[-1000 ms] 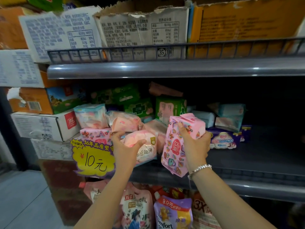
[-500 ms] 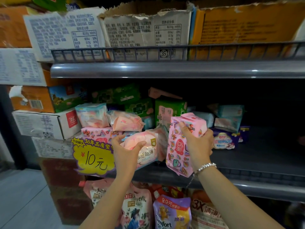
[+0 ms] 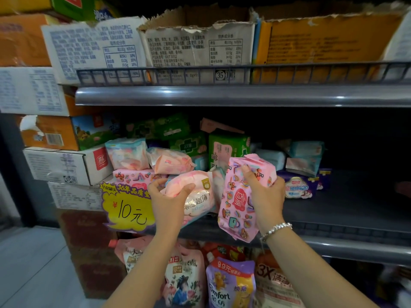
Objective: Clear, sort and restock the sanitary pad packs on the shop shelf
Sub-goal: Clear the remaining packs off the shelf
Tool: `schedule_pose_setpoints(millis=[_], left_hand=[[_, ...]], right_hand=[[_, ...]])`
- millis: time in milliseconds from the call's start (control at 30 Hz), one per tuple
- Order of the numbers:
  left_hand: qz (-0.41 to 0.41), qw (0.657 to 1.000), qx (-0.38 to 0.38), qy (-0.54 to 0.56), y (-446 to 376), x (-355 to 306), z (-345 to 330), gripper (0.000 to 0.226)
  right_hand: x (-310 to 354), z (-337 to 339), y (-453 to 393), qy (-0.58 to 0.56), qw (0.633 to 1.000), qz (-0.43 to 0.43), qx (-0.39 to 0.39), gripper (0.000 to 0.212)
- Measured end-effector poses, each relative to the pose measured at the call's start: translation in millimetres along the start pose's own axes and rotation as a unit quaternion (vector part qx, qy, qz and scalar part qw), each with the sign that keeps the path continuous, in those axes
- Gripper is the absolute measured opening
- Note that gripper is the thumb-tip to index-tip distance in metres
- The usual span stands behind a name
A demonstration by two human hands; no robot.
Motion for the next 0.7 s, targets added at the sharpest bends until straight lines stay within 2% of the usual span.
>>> schedule_pose_setpoints(millis=[233,300,333,433,500,600,700], left_hand=[[0.044,0.998,0.038,0.003,16.0,-0.6,18.6,0.063],[0.062,0.997,0.055,-0.006,24.3,3.7,28.7,0.060],[0.075,0.995,0.063,-0.012,28.4,6.8,34.5,0.059],[0.136,0.987,0.087,-0.023,39.4,21.6,52.2,0.059],[0.181,0.976,0.121,-0.025,49.9,31.6,63.6,0.067],[0.227,0.955,0.190,-0.022,70.0,45.5,80.6,0.085],[0.258,0.945,0.198,-0.045,84.2,66.6,102.1,0.106]], right_hand=[[-11.6,13.1,21.3,-0.033,0.995,-0.047,0.082,0.085],[-15.5,18.2,30.7,-0.019,0.992,-0.061,0.111,0.096],[-19.4,20.9,36.6,-0.011,0.989,-0.074,0.126,0.099],[-33.6,28.9,54.0,0.021,0.977,-0.113,0.179,0.090],[-45.3,32.5,65.5,0.047,0.962,-0.151,0.222,0.091],[-64.9,31.4,83.9,0.075,0.939,-0.191,0.276,0.070],[-85.7,28.3,104.6,0.083,0.914,-0.234,0.322,0.072]])
Point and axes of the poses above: each hand's wrist, its own y-axis away from the middle knuckle, its own z-axis out of the back of the hand, x = y × z, the point moved 5 cm from there along -y, towards the middle knuckle, and after that the axes turned 5 degrees about -x, right-handed, at the moved point
